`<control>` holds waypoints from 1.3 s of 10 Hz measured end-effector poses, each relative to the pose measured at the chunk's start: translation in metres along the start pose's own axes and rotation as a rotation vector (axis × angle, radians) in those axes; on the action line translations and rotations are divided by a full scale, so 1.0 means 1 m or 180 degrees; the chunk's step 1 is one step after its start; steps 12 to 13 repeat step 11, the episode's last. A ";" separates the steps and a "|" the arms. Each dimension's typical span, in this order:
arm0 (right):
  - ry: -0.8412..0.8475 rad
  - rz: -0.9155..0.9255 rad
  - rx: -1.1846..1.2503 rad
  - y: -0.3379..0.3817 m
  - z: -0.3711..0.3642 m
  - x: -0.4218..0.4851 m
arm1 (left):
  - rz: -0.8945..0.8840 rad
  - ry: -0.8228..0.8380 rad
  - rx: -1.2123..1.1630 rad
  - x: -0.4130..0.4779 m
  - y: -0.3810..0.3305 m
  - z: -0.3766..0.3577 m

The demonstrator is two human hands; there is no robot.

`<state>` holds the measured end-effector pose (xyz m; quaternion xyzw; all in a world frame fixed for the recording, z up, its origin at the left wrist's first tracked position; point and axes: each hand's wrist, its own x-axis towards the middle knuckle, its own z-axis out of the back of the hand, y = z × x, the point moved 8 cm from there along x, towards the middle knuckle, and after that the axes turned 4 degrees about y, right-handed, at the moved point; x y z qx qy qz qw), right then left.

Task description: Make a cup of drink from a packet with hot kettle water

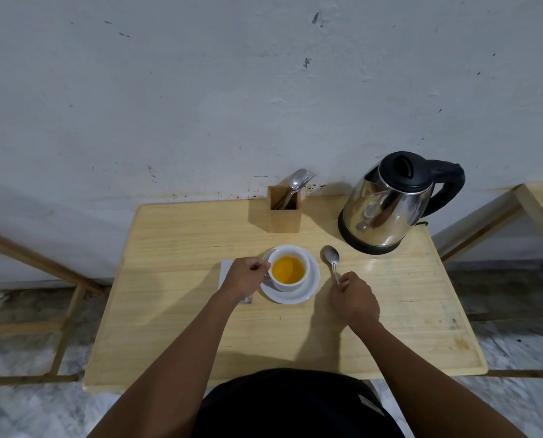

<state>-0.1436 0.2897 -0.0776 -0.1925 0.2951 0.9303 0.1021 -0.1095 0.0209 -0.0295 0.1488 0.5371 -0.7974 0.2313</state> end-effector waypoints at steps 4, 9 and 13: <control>-0.0013 0.0073 0.0117 0.001 -0.007 -0.003 | -0.0024 -0.0013 -0.0027 -0.001 0.000 0.000; -0.0311 0.0379 -0.0048 0.027 0.022 -0.010 | -0.0052 0.0118 0.0184 0.010 -0.003 0.004; -0.0257 0.1523 0.0451 0.117 0.065 -0.003 | -0.0654 -0.0008 0.0719 0.015 -0.076 0.031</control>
